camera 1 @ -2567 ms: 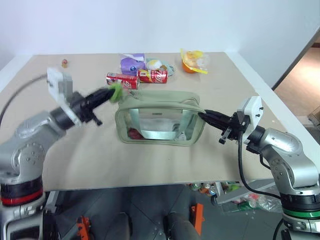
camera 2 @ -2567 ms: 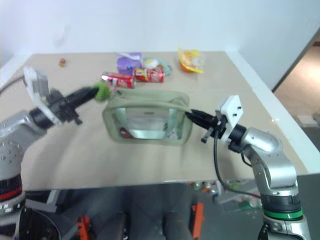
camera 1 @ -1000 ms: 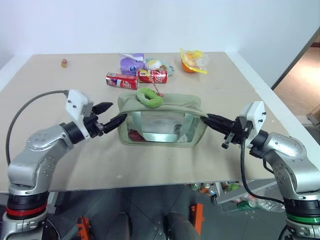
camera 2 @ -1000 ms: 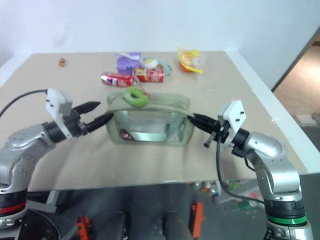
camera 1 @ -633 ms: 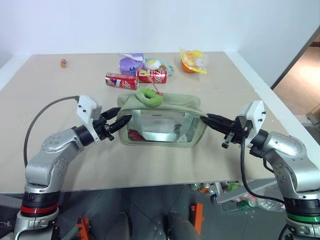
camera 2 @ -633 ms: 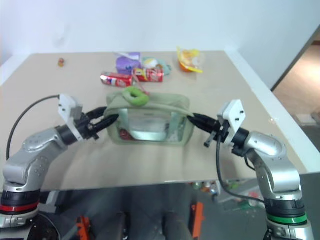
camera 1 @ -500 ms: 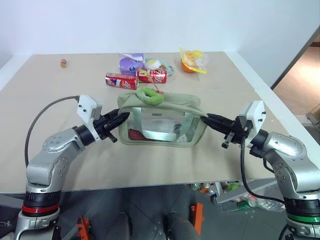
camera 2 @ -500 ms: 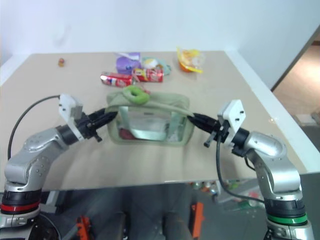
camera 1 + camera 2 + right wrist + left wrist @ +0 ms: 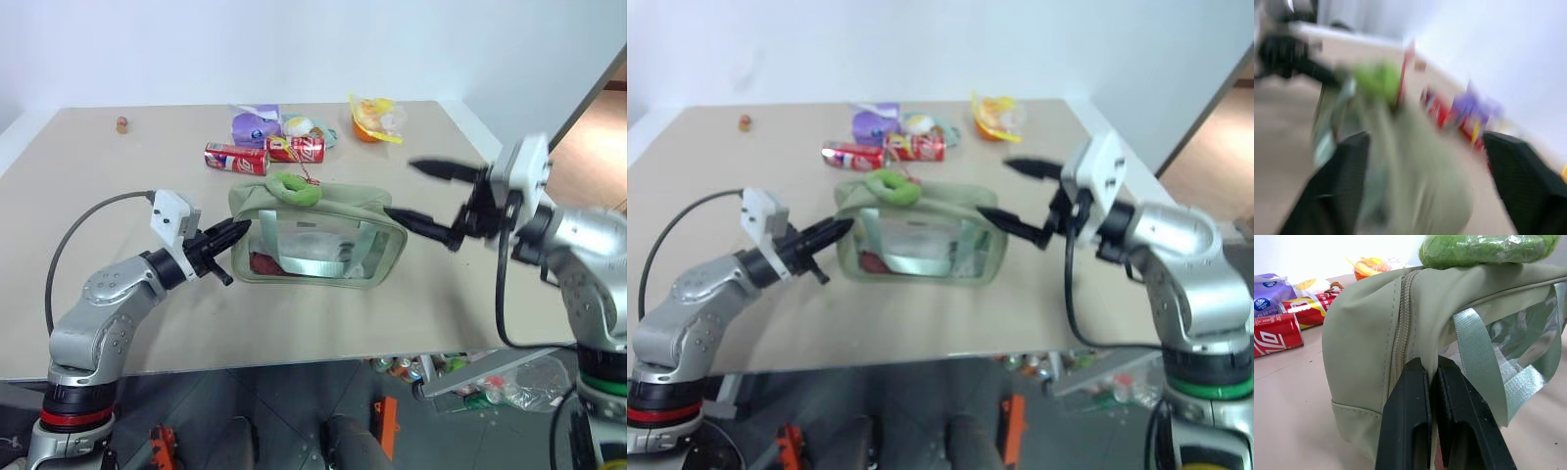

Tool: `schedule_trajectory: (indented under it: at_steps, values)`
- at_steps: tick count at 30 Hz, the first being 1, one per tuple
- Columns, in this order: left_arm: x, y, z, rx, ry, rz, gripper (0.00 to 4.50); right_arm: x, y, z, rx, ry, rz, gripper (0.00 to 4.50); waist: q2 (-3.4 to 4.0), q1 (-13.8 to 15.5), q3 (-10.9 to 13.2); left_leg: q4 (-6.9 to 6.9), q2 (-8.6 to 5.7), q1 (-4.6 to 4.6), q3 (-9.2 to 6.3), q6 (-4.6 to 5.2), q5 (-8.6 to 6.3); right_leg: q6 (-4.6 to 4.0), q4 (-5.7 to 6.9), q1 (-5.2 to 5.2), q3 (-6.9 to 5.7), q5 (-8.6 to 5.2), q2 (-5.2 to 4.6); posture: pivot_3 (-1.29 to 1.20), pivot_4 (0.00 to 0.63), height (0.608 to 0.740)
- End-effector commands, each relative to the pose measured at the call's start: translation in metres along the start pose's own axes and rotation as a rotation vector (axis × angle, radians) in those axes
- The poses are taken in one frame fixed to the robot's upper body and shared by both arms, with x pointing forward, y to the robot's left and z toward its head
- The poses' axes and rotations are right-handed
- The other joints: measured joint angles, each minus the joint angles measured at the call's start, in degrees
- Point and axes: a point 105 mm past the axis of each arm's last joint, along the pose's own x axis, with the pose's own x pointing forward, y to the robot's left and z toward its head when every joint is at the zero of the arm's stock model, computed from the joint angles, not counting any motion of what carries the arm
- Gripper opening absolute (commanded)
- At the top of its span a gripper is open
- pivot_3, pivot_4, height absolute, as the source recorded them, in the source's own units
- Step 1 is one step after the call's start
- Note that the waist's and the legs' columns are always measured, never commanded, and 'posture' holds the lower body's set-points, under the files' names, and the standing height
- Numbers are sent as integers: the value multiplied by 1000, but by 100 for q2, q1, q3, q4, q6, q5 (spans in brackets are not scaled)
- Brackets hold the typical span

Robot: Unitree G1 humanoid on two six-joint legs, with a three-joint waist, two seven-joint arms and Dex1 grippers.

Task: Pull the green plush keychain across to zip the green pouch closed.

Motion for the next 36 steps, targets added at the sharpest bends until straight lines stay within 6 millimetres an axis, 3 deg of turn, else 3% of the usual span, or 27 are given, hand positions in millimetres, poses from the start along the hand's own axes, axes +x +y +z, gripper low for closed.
schedule_trajectory:
  at_steps: [1,5,13,18,19,26,36]
  values:
    - [4,-12,9,28,-23,-30,0,33,19,28,-38,-106,94,4443,-1,0,-1,-1,0,0,-1,0,0,1,0,1,0,0,0,0,150,740]
    - [4,-15,11,8,-33,-27,0,70,44,17,-8,-141,196,4443,-4,23,-2,-6,0,-8,-7,0,-1,4,-3,-1,-5,-5,-1,0,150,740]
    - [3,-16,11,-6,-38,-21,0,81,40,1,-3,-106,212,4443,-3,88,-2,-1,-15,-32,-4,-1,-1,8,-18,-12,-9,6,-25,0,150,740]
    - [3,-16,10,-5,-31,-12,0,79,36,-10,2,-76,211,3053,-3,87,-2,-3,-3,-27,-11,-1,-1,5,-15,-12,-14,4,-7,0,150,740]
    - [3,-16,9,-4,-29,-11,0,79,36,-12,2,-74,210,2548,-3,87,-2,-3,-2,-26,-10,-1,-1,4,-15,-12,-14,4,-6,0,150,740]
    - [2,-15,7,-2,-14,-6,0,77,37,-17,5,-62,210,190,-3,87,-2,-3,-2,-26,-9,-1,-1,5,-15,-12,-13,4,-6,0,150,740]
    - [6,-16,7,2,-8,-13,0,73,36,-21,-15,-48,199,45,-3,87,-2,-2,-2,-26,-10,-1,-1,5,-15,-11,-13,4,-7,0,150,740]
